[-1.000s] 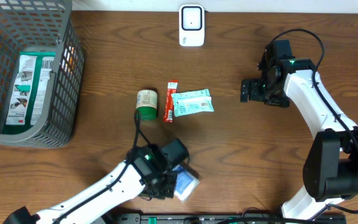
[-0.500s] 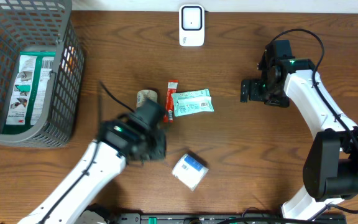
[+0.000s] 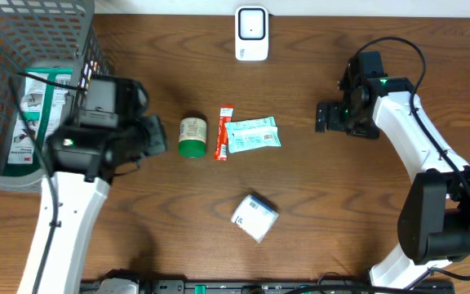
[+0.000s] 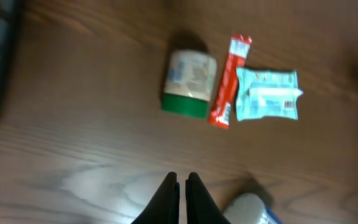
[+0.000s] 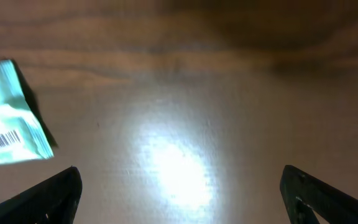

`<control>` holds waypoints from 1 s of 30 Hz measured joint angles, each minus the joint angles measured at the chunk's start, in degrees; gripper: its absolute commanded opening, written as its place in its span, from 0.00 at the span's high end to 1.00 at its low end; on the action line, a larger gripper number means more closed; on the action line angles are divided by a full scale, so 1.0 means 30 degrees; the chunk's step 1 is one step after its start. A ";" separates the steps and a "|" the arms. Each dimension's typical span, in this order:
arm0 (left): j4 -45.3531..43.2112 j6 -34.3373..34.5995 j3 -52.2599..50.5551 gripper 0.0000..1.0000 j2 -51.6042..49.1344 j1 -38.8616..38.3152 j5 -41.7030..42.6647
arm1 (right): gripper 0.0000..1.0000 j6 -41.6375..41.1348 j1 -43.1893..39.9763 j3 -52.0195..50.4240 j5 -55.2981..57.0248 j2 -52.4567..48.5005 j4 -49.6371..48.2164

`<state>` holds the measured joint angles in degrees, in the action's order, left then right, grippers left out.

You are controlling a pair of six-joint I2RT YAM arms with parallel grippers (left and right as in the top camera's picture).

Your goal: Scan the item barcode

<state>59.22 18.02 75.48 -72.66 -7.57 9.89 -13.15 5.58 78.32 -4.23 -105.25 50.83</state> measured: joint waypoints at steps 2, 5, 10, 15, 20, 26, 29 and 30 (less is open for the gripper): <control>0.0393 -0.0299 0.0838 0.92 -0.0095 0.0437 0.0007 | 0.01 0.0000 0.0000 0.0000 -0.0007 0.0000 -0.0182; 0.1064 -0.0685 0.2237 0.92 -0.0525 0.0896 0.0015 | 0.01 0.0000 0.0000 0.0000 -0.0007 0.0000 -0.0204; 0.2164 -0.1107 0.4619 0.92 -0.2142 0.1494 0.0015 | 0.01 -0.0007 0.0000 0.0000 -0.0007 0.0000 -0.0233; 0.3650 -0.1297 0.7985 0.92 -0.4415 0.2397 0.0015 | 0.01 0.0000 0.0000 0.0000 -0.0007 0.0000 -0.0233; 0.4947 -0.1530 1.3908 0.92 -0.7380 0.4175 0.0015 | 0.01 -0.0007 0.0000 0.0000 -0.0007 0.0000 -0.0233; 0.5391 -0.1588 2.1485 0.92 -1.1154 0.6994 0.0022 | 0.01 -0.0007 0.0007 0.0000 -0.0007 0.0000 -0.0248; 0.4677 -0.1588 2.2833 0.92 -1.1941 0.8568 -0.0022 | 0.01 -0.0007 0.0007 0.0000 -0.0007 0.0000 -0.0248; 0.4371 -0.1566 2.3001 0.92 -1.2123 0.9209 -0.0219 | 0.01 0.0000 0.0000 0.0000 -0.0007 0.0000 -0.0240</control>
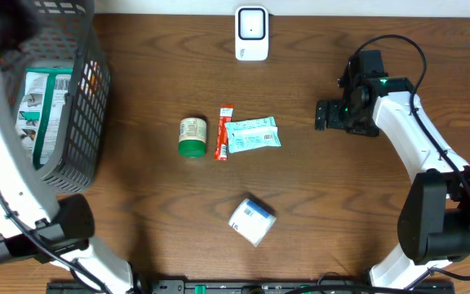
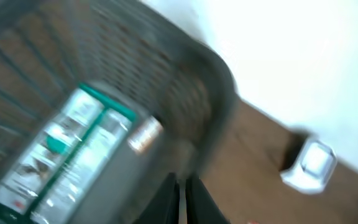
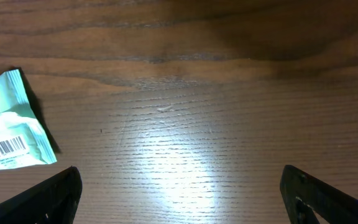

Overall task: Scan the item barcode
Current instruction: 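Reach the left gripper into the basket toward the orange tissue pack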

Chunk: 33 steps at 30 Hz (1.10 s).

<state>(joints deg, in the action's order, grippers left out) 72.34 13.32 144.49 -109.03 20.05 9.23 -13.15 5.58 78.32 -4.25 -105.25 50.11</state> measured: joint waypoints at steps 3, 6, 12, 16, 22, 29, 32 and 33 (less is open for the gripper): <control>-0.0495 0.0087 0.0095 0.83 -0.0415 0.1319 -0.0678 | 0.01 -0.0007 0.0007 0.0000 0.0000 0.0000 0.0000; -0.0823 -0.0117 0.0102 0.66 -0.1049 0.2280 -0.1530 | 0.01 -0.0007 0.0000 0.0000 0.0000 0.0000 0.0000; -0.1435 -0.1887 0.0109 0.38 -0.3264 0.2922 -0.2433 | 0.01 0.0000 0.0007 0.0000 0.0000 0.0000 -0.0007; -0.1530 -0.3643 0.0109 0.31 -0.5071 0.2907 -0.2674 | 0.01 -0.0007 0.0007 0.0000 0.0000 0.0000 0.0000; -0.0386 -0.5311 0.0109 0.30 -0.7708 0.2907 -0.2739 | 0.01 0.0000 0.0007 0.0000 0.0000 0.0000 0.0000; 0.0087 -0.5887 0.0102 0.30 -0.8284 0.2907 -0.2783 | 0.01 0.0000 0.0007 0.0000 0.0000 0.0000 -0.0007; 0.0022 -0.5901 0.0102 0.30 -0.7985 0.2907 -0.2783 | 0.01 -0.0007 0.0007 0.0000 0.0000 0.0000 -0.0022; 0.0051 -0.5901 0.0102 0.30 -0.7890 0.2907 -0.2783 | 0.01 0.0000 0.0007 0.0000 0.0000 0.0000 -0.0080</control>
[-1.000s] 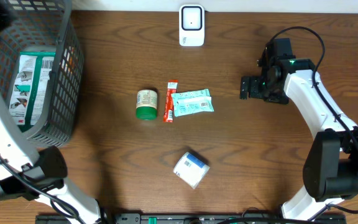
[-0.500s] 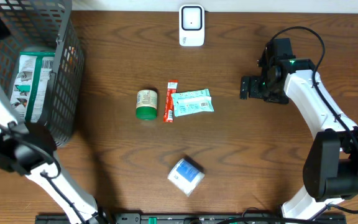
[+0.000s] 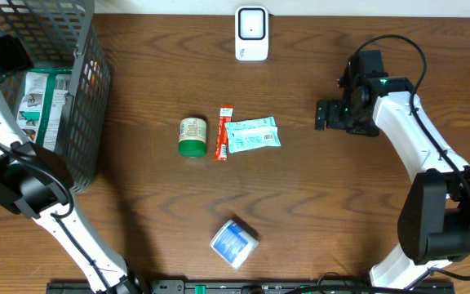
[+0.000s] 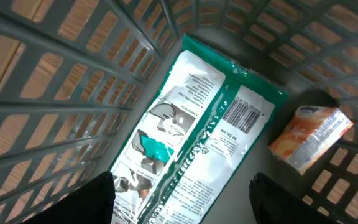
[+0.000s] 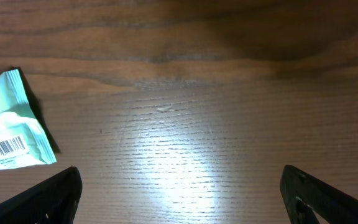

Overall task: Scan the item barcode
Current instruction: 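Reach the left gripper into the basket toward the orange tissue pack, then grasp the orange tissue pack in the basket with the left gripper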

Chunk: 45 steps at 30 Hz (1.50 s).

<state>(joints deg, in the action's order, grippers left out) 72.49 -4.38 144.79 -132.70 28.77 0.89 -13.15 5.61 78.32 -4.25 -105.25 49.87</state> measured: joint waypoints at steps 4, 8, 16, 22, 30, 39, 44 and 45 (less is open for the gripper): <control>0.0350 0.0000 0.0000 0.30 0.0109 0.0000 0.0007 | 0.01 -0.0007 0.0000 0.0000 0.0029 0.0000 -0.0896; 0.0357 0.0022 0.0000 0.30 0.0109 0.0000 0.0007 | 0.01 -0.0007 -0.0007 0.0000 0.0066 0.0000 -0.1690; 0.0240 0.0408 0.0000 0.30 0.0109 0.0000 0.0058 | 0.01 -0.0007 0.0000 0.0000 0.0073 0.0000 -0.1712; -0.0597 0.0743 0.0000 0.26 0.0109 0.0022 0.2106 | 0.01 -0.0007 -0.0007 0.0000 0.0073 0.0000 -0.1719; -0.1472 0.1260 0.0000 0.26 0.0109 0.0015 0.7002 | 0.01 0.0000 0.0000 0.0000 0.0073 0.0000 -0.1719; -0.0976 0.0036 -0.0080 0.22 0.0109 -0.0386 0.7512 | 0.01 -0.0007 0.0000 0.0000 0.0066 0.0000 -0.1719; -0.0772 -0.0925 -0.1188 0.20 0.0153 -0.0452 0.7242 | 0.01 0.0000 0.0000 0.0000 0.0073 0.0000 -0.1719; -0.0765 -0.1282 -0.1552 0.20 0.0153 -0.0452 0.7191 | 0.01 -0.0007 -0.0007 0.0000 0.0073 0.0000 -0.1719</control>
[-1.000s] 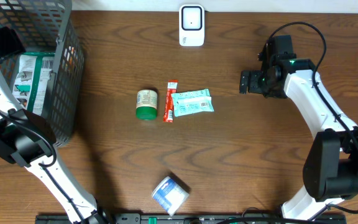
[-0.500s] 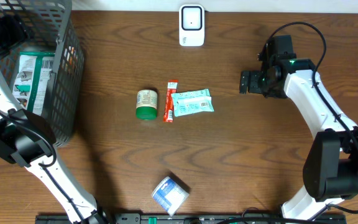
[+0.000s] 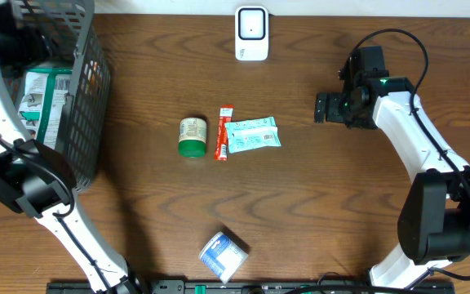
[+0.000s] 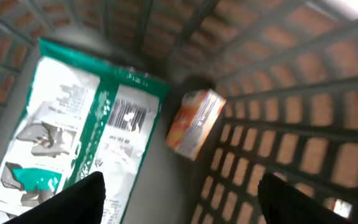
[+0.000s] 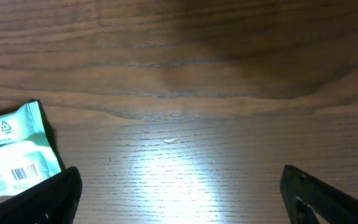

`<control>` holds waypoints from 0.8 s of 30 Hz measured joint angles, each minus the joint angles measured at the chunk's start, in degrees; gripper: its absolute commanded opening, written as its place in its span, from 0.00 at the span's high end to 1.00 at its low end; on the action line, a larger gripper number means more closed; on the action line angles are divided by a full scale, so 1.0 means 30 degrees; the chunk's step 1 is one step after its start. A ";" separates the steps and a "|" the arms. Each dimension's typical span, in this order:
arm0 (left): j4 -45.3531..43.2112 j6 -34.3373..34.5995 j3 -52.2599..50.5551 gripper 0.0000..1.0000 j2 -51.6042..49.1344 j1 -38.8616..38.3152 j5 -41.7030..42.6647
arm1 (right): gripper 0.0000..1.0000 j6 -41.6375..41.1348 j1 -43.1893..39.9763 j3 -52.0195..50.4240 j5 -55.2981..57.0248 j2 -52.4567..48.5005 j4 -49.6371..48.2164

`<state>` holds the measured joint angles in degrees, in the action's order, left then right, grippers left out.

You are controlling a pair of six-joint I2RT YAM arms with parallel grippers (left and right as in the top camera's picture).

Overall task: Scan the item barcode
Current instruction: 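Grasp the orange tissue pack in the basket with the left gripper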

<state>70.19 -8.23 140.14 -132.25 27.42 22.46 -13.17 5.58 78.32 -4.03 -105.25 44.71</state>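
Observation:
My left gripper (image 4: 179, 208) hangs open inside the grey basket (image 3: 80, 106), nothing between its fingers. Below it lie a green-and-white pouch (image 4: 73, 140) with a barcode facing up and a small orange packet (image 4: 194, 124) against the basket wall. The white scanner (image 3: 251, 33) stands at the table's far edge. On the table lie a green-lidded jar (image 3: 192, 136), a red stick pack (image 3: 223, 132), a teal packet (image 3: 252, 134) and a white-and-blue pack (image 3: 223, 255). My right gripper (image 5: 179, 199) is open over bare wood, to the right of the teal packet (image 5: 11, 177).
The basket's slatted walls (image 4: 278, 106) surround my left gripper closely. The white-and-blue pack lies near the table's front edge. Wood table (image 3: 325, 204) stretches between the items and my right arm (image 3: 406, 122).
My left gripper, still open, has shifted inside the basket from over the pouch toward the orange packet and the wall. The white-and-blue pack lies nearer the front edge. My right gripper moved slightly away from the front.
My left gripper was shut over the table by the jar, with the white-and-blue pack below it. Then it was at the basket's rim, still shut. Then it was open inside, over the pouch, and now nearer the orange packet. The white-and-blue pack kept shifting toward the front edge.

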 measured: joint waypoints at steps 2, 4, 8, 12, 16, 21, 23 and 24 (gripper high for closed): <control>-0.0029 -0.0481 -0.0466 0.20 0.0000 0.0000 -0.0051 | 0.01 0.0000 0.0007 0.0000 0.0000 0.0000 0.0000; -0.0197 -0.0903 -0.0852 0.20 0.0000 0.0000 -0.0102 | 0.01 0.0000 0.0007 0.0000 0.0000 0.0000 0.0007; -0.1253 -0.1523 -0.1814 0.20 0.0000 -0.0036 -0.0117 | 0.01 0.0000 0.0000 0.0000 0.0000 0.0000 0.0000; -0.2331 -0.1814 -0.3016 0.20 0.0000 -0.0109 -0.0109 | 0.01 0.0000 0.0007 0.0000 0.0000 0.0000 0.0000; -0.3206 -0.2011 -0.4065 0.20 0.0000 -0.0357 -0.0117 | 0.01 0.0000 0.0007 0.0000 0.0000 0.0000 -0.0007; -0.3956 -0.2361 -0.5005 0.20 0.0000 -0.0911 -0.0117 | 0.01 0.0000 0.0007 0.0000 0.0000 0.0000 0.0000; -0.4386 -0.2368 -0.5311 0.21 0.0000 -0.1115 -0.0117 | 0.01 0.0000 0.0000 0.0000 0.0000 0.0000 0.0000; -0.4583 -0.2368 -0.5450 0.22 0.0000 -0.1209 -0.0131 | 0.01 0.0000 0.0007 0.0000 0.0000 0.0000 0.0000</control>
<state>56.45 -15.33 123.79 -132.25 23.79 22.06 -13.17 5.61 78.32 -4.03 -105.25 44.71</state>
